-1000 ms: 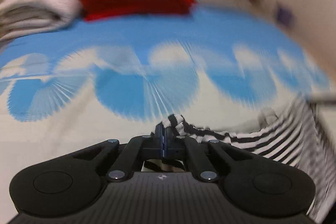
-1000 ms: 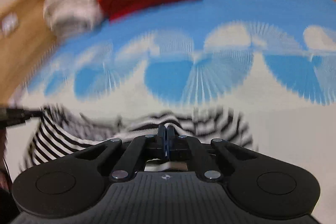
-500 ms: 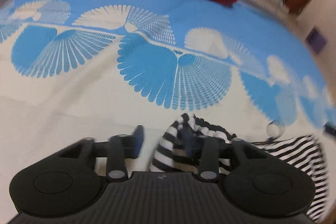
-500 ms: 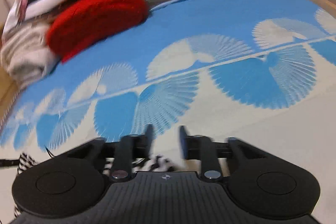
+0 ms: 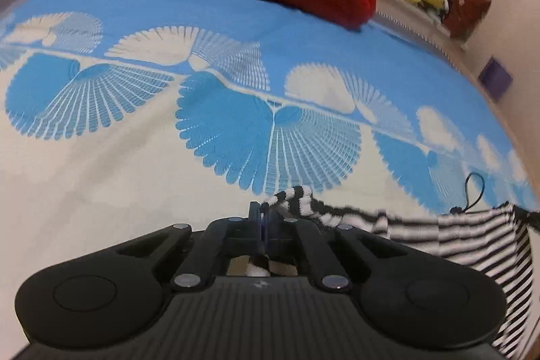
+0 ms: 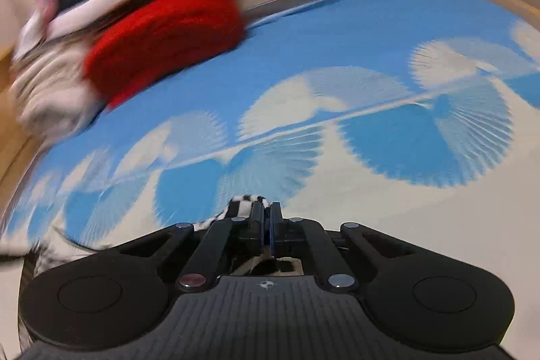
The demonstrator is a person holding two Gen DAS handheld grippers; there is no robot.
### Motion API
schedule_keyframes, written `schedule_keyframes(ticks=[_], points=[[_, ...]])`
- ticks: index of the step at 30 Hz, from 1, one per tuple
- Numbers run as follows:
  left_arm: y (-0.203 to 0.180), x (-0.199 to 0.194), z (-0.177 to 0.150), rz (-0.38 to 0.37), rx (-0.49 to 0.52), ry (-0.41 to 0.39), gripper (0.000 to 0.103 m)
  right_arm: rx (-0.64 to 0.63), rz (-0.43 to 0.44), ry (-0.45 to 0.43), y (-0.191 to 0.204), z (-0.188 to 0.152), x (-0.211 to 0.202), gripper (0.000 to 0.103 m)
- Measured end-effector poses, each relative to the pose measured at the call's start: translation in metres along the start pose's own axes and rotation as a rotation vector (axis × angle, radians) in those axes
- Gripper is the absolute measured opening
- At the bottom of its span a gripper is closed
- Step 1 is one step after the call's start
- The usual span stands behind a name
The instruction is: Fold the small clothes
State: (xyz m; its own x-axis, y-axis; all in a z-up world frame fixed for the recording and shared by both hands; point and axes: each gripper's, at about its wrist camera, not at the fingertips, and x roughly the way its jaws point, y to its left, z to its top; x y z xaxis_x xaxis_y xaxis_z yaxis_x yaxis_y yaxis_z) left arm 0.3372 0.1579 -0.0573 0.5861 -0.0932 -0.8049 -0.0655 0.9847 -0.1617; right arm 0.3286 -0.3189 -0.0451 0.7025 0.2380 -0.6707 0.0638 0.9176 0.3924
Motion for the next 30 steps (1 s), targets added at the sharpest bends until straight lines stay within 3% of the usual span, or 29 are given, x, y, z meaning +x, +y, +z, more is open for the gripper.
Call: schedule_keyframes(ticks=[2,4,6,7,8,10,14,18,20,23,27,28,29,30], points=[[-0.013,0.018,-0.007,0.088,0.1,0.08,0.002,-0.038,-0.057,0.076,0.002,-0.007,0.018,0.002],[-0.016,0.029,-0.013,0.114,0.127,0.15,0.004,-0.095,-0.102,0.165,0.007,-0.018,0.038,0.004],[-0.014,0.026,-0.013,0.113,0.107,0.179,0.009,-0.126,-0.149,0.254,0.008,-0.028,0.051,0.021],[-0.012,0.02,-0.01,0.113,0.1,0.179,0.016,-0.13,-0.157,0.249,0.01,-0.031,0.048,0.024],[-0.009,0.009,-0.007,0.11,0.084,0.173,0.031,-0.124,-0.16,0.225,0.011,-0.027,0.039,0.026],[0.002,-0.014,-0.004,0.081,0.029,0.17,0.05,-0.066,-0.118,0.177,0.01,-0.02,0.013,0.026],[0.021,-0.067,-0.013,0.027,-0.036,0.242,0.05,0.001,-0.038,0.154,-0.001,-0.011,-0.054,0.042],[0.033,-0.107,-0.053,-0.079,-0.075,0.249,0.05,-0.03,0.04,0.227,-0.013,-0.038,-0.102,0.053],[0.039,-0.107,-0.077,-0.092,-0.08,0.265,0.05,-0.05,0.041,0.262,-0.023,-0.064,-0.109,0.053],[0.052,-0.088,-0.102,-0.097,-0.139,0.383,0.047,-0.023,0.023,0.379,-0.035,-0.092,-0.103,0.052],[0.047,-0.077,-0.11,-0.075,-0.079,0.428,0.047,-0.072,0.031,0.413,-0.032,-0.107,-0.098,0.052],[0.047,-0.073,-0.113,-0.087,-0.074,0.443,0.044,-0.073,0.017,0.437,-0.034,-0.11,-0.095,0.052],[0.045,-0.071,-0.115,-0.093,-0.057,0.451,0.026,-0.085,-0.002,0.454,-0.034,-0.114,-0.092,0.052],[0.043,-0.07,-0.116,-0.093,-0.037,0.452,0.01,-0.091,-0.008,0.461,-0.034,-0.115,-0.09,0.045]])
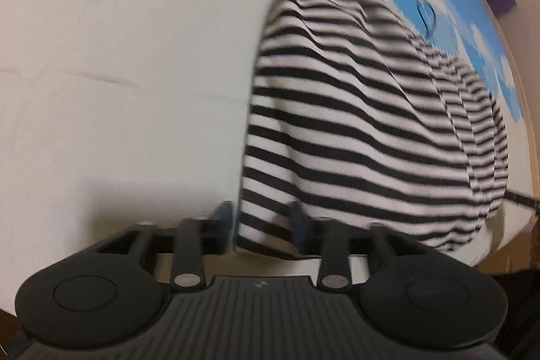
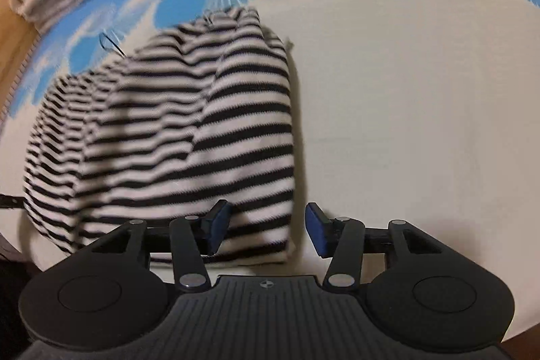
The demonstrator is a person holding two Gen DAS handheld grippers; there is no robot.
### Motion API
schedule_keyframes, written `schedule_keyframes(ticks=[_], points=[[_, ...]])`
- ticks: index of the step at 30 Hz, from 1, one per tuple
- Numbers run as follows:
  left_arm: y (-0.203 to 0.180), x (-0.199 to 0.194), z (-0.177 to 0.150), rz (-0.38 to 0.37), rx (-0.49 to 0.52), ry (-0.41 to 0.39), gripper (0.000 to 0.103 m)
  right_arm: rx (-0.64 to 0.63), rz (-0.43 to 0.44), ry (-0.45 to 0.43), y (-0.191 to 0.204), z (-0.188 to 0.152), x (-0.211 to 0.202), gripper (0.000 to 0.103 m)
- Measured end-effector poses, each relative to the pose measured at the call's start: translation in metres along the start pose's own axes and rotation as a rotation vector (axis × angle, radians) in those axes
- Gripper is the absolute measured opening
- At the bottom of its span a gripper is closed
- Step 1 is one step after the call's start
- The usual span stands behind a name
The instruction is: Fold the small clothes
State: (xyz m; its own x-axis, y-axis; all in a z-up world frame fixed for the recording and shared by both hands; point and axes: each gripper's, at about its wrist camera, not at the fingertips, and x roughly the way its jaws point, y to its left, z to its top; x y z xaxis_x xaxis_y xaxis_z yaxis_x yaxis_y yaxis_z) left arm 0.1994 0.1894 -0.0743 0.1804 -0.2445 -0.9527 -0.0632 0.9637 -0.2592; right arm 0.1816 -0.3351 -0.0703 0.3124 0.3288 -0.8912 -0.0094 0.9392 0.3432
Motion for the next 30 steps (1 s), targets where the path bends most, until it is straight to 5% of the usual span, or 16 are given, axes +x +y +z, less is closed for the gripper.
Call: schedule_keyframes(ticks=[1,2,5,6,8,11,14,16,18,20,23,26,28,30], points=[[-0.002,-0.002,0.0,0.014,0.016,-0.014,0.0,0.003,0.007,-0.002,0.0,0.001,0.0,0.031],[-0.002,-0.008,0.0,0.035,0.015,-0.057,0.0,0.01,0.021,-0.01,-0.001,0.002,-0.002,0.0],[0.021,-0.043,-0.001,-0.03,-0.153,-0.223,0.0,0.081,0.071,-0.159,-0.011,0.005,-0.032,0.0],[0.029,-0.052,-0.003,-0.058,-0.195,-0.257,0.0,0.14,0.098,-0.226,-0.02,0.005,-0.045,0.0],[0.032,-0.048,-0.006,0.01,-0.185,-0.207,0.0,0.2,0.1,-0.275,-0.033,0.001,-0.058,0.0],[0.021,-0.019,-0.009,0.11,-0.106,-0.041,0.001,0.171,-0.016,-0.15,-0.035,-0.004,-0.037,0.0],[0.013,-0.009,-0.008,0.261,-0.068,0.008,0.003,0.092,-0.106,-0.039,-0.025,-0.007,-0.016,0.0],[0.016,-0.023,-0.003,0.211,-0.114,-0.062,0.014,0.038,-0.169,-0.053,-0.016,-0.005,-0.016,0.001],[0.014,-0.046,0.001,0.081,-0.128,-0.192,0.025,-0.028,-0.244,-0.155,-0.007,-0.002,-0.028,0.012],[0.002,-0.057,0.005,-0.026,-0.084,-0.263,0.025,-0.009,-0.162,-0.25,-0.004,0.001,-0.042,0.022],[-0.027,-0.049,0.01,-0.131,0.024,-0.239,0.025,-0.023,-0.001,-0.296,0.005,0.004,-0.048,0.024],[-0.048,-0.024,0.014,-0.05,0.13,-0.157,0.027,-0.099,0.034,-0.194,0.024,0.005,-0.028,0.038],[-0.047,-0.004,0.018,0.03,0.127,-0.083,0.027,-0.17,-0.066,-0.093,0.038,0.003,-0.007,0.043],[-0.035,-0.005,0.027,0.058,0.044,-0.102,0.027,-0.175,-0.154,-0.02,0.038,0.002,0.008,0.044]])
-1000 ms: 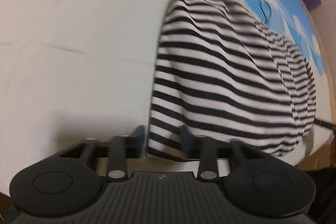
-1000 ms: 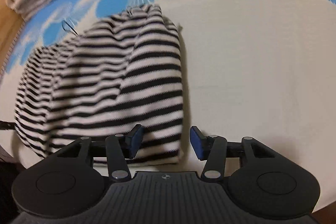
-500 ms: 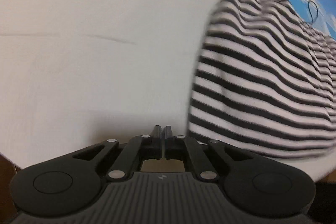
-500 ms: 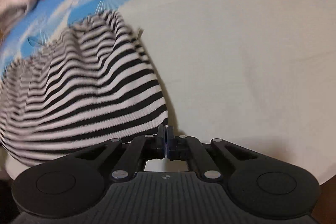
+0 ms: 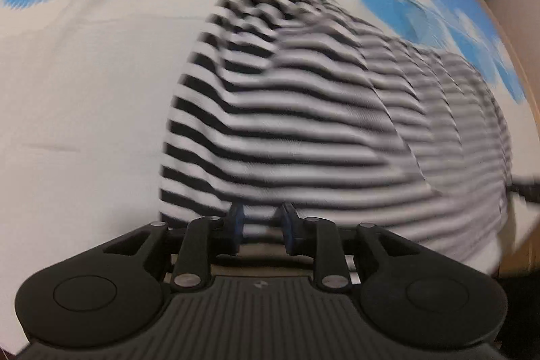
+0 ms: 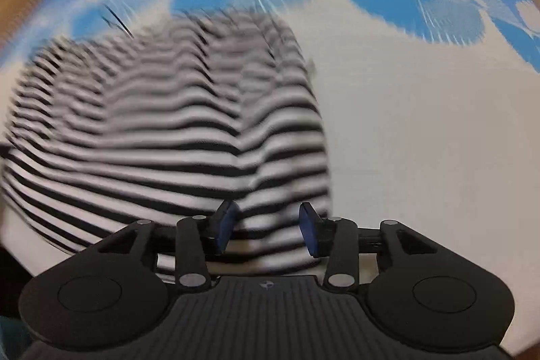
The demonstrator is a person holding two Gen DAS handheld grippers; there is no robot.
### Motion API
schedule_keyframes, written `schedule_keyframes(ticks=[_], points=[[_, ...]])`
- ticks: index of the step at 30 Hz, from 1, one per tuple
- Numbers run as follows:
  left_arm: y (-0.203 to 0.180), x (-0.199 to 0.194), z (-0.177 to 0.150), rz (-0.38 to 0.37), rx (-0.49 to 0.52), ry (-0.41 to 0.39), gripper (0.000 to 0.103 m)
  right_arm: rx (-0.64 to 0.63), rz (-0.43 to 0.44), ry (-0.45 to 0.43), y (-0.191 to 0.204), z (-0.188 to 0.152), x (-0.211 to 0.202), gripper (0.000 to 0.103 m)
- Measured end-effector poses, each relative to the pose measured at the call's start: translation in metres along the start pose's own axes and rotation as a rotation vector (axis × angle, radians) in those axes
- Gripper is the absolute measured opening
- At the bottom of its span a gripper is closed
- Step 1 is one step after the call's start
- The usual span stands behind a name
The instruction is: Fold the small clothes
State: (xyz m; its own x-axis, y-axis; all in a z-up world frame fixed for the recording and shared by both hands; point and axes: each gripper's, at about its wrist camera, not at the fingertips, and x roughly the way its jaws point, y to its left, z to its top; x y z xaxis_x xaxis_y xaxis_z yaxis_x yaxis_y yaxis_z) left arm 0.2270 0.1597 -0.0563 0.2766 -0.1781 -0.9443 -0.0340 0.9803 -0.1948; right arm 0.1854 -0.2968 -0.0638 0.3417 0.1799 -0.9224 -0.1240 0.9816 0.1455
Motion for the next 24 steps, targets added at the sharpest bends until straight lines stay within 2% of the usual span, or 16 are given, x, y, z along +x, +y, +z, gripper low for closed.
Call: schedule_keyframes(ticks=[1,3,5,7,11,13,15,17,19,21,23,24], points=[[0.006,-0.007,0.007,0.031,-0.056,-0.05,0.027,0.022,-0.017,-0.009,-0.003,0.002,-0.001,0.044],[0.016,-0.024,0.019,0.072,-0.139,-0.174,0.028,0.075,-0.01,-0.102,-0.009,0.013,-0.011,0.044],[0.017,-0.036,0.025,-0.02,-0.161,-0.251,0.028,0.117,0.035,-0.197,-0.015,0.019,-0.023,0.044],[0.011,-0.035,0.033,-0.131,-0.144,-0.261,0.028,0.136,0.083,-0.252,-0.016,0.025,-0.03,0.044],[-0.017,-0.017,0.042,-0.192,-0.056,-0.203,0.028,0.101,0.124,-0.217,-0.005,0.038,-0.015,0.045],[-0.035,0.007,0.049,-0.151,-0.015,-0.171,0.028,0.068,0.102,-0.173,0.002,0.043,-0.002,0.045],[-0.038,0.023,0.055,-0.051,0.01,-0.169,0.024,0.048,0.051,-0.116,0.007,0.047,0.01,0.045],[-0.03,0.026,0.062,0.034,-0.019,-0.205,0.012,0.053,0.021,-0.089,0.01,0.051,0.02,0.045],[-0.019,0.031,0.071,0.087,-0.083,-0.253,0.013,0.072,0.011,-0.098,0.01,0.056,0.023,0.045],[-0.005,0.029,0.074,0.107,-0.134,-0.263,0.012,0.091,0.001,-0.121,0.007,0.059,0.022,0.045],[0.002,0.03,0.074,0.085,-0.151,-0.231,0.012,0.101,-0.011,-0.118,0.002,0.062,0.025,0.045],[0.001,0.026,0.074,0.098,-0.15,-0.238,0.012,0.103,-0.02,-0.108,-0.001,0.062,0.027,0.046]])
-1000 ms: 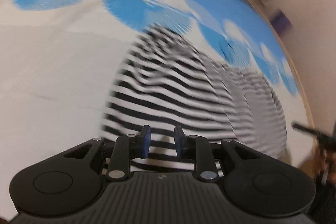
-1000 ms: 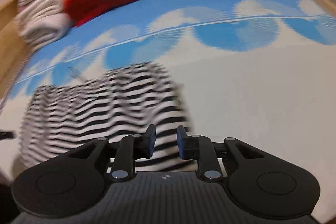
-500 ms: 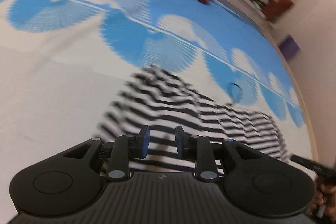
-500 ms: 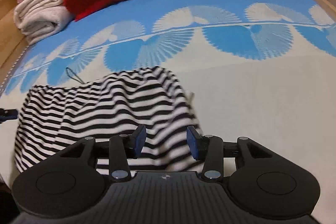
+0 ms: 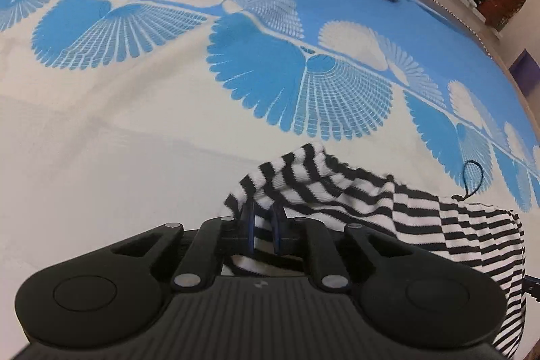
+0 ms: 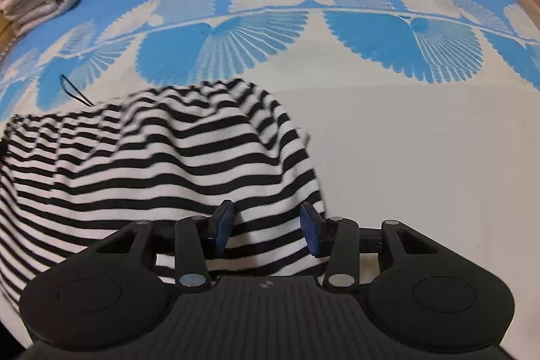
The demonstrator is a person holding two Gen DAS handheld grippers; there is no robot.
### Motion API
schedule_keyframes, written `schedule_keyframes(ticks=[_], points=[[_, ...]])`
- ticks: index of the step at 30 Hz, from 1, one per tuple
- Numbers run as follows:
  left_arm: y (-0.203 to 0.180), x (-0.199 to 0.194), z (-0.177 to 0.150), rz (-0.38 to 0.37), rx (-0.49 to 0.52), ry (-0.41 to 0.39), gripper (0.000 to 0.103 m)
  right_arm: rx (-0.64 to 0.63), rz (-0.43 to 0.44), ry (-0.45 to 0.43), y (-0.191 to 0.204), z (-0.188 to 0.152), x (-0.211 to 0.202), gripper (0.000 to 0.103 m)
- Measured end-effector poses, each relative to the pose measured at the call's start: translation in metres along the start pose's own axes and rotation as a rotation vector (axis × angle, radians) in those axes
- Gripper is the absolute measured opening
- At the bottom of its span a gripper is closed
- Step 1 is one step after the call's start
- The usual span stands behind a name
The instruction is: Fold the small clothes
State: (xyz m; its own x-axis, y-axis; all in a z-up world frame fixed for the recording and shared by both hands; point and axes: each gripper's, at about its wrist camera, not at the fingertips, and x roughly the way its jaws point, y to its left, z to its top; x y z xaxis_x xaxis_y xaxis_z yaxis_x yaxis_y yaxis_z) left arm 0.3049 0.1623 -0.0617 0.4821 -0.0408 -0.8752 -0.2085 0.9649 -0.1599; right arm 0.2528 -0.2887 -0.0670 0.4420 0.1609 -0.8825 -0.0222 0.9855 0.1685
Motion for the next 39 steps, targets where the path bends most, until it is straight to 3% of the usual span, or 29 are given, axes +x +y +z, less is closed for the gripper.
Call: schedule_keyframes(ticks=[3,5,8,9,13,15,19,21,23,24,26,28,30,33,35,37,39], points=[[-0.005,-0.026,0.001,-0.05,0.023,-0.073,0.015,0.034,-0.012,-0.028,-0.007,0.003,-0.002,0.046],[-0.01,-0.032,0.0,-0.103,0.056,-0.09,0.025,0.068,-0.004,-0.069,-0.012,0.006,-0.009,0.047],[-0.011,0.003,-0.005,-0.024,0.082,0.091,0.033,0.102,-0.033,-0.016,-0.02,0.004,0.001,0.047],[-0.009,0.004,-0.006,-0.008,0.072,0.098,0.033,0.1,-0.055,0.006,-0.022,0.002,0.004,0.047],[-0.012,-0.044,-0.003,-0.067,0.069,-0.083,0.033,0.123,-0.053,-0.136,-0.023,0.0,-0.028,0.047],[-0.014,-0.063,-0.012,-0.128,0.094,-0.094,0.033,0.13,-0.016,-0.165,-0.024,-0.006,-0.042,0.047],[-0.031,-0.058,-0.045,-0.176,0.284,0.09,0.034,0.107,0.044,-0.008,-0.026,-0.025,-0.034,0.047],[-0.038,-0.04,-0.068,-0.085,0.431,0.183,0.036,0.037,0.004,0.097,-0.024,-0.04,-0.022,0.048],[-0.032,-0.033,-0.08,-0.017,0.486,0.209,0.039,-0.009,-0.081,0.164,-0.026,-0.052,-0.013,0.05],[-0.03,-0.041,-0.079,-0.026,0.465,0.179,0.038,-0.004,-0.093,0.152,-0.028,-0.054,-0.017,0.051],[-0.021,-0.076,-0.071,-0.065,0.381,0.044,0.038,0.03,-0.105,0.063,-0.031,-0.054,-0.038,0.051],[-0.011,-0.12,-0.065,-0.105,0.327,-0.122,0.039,0.066,-0.109,-0.092,-0.031,-0.054,-0.071,0.051],[-0.003,-0.161,-0.062,-0.073,0.292,-0.249,0.042,0.048,-0.109,-0.252,-0.024,-0.058,-0.107,0.051],[0.014,-0.212,-0.063,-0.049,0.28,-0.351,0.047,-0.018,-0.095,-0.433,-0.005,-0.071,-0.148,0.051],[0.028,-0.244,-0.071,-0.05,0.254,-0.429,0.064,-0.023,-0.063,-0.503,0.008,-0.084,-0.166,0.052],[0.04,-0.269,-0.083,-0.034,0.221,-0.496,0.068,-0.017,-0.029,-0.549,0.019,-0.101,-0.178,0.051],[0.051,-0.284,-0.1,0.036,0.195,-0.562,0.069,-0.015,-0.016,-0.565,0.033,-0.116,-0.183,0.051]])
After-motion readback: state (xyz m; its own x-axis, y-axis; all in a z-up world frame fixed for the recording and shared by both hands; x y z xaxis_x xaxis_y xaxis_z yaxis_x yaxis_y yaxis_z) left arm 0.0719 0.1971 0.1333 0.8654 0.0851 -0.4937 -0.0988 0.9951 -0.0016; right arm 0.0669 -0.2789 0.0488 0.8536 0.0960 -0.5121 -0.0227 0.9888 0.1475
